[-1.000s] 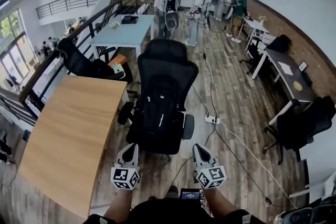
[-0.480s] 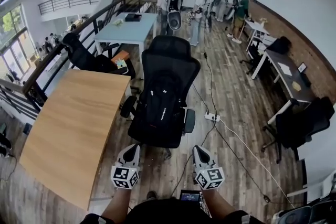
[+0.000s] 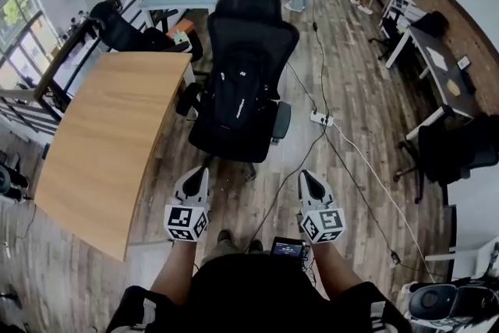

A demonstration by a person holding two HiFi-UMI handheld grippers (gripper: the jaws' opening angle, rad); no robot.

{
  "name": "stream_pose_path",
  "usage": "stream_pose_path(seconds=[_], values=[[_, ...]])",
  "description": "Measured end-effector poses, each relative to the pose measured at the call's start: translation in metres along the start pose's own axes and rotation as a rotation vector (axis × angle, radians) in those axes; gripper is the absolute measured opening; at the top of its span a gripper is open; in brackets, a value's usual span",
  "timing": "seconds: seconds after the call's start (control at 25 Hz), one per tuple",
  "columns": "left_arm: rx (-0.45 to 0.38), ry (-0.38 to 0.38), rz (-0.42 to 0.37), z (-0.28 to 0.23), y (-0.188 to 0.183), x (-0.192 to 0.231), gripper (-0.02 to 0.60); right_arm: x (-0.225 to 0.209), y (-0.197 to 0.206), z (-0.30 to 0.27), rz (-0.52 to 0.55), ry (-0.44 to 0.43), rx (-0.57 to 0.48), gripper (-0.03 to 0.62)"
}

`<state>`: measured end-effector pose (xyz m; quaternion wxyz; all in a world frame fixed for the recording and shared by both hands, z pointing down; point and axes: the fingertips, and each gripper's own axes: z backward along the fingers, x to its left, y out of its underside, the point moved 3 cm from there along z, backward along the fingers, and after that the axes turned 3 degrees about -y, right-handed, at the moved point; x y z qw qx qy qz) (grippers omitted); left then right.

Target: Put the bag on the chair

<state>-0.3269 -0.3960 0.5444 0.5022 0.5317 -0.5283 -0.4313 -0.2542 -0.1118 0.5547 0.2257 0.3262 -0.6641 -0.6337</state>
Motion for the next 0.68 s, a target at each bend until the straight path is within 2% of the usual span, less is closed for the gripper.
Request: stream_pose_path(seconds=[0.24, 0.4, 0.52, 0.68], values=[[0.027, 0.010, -0.053, 0.005, 0.017, -0.030, 0.003, -0.018, 0.027, 0.019, -0.012, 0.008, 0.025, 0.011], [0.053, 0.002, -0.042, 0.014, 0.024, -0.033, 0.003, -0.008, 0.031, 0.022, -0.017, -0.027, 0.026, 0.011], [0.073, 0.025, -0.048, 0.012, 0.032, -0.037, 0.003, -0.010, 0.035, 0.023, -0.017, -0.029, 0.033, 0.011], [0.053, 0.060, -0.092, 0.003, 0.020, -0.050, 0.003, -0.020, 0.026, 0.023, -0.019, -0.018, 0.014, 0.011]])
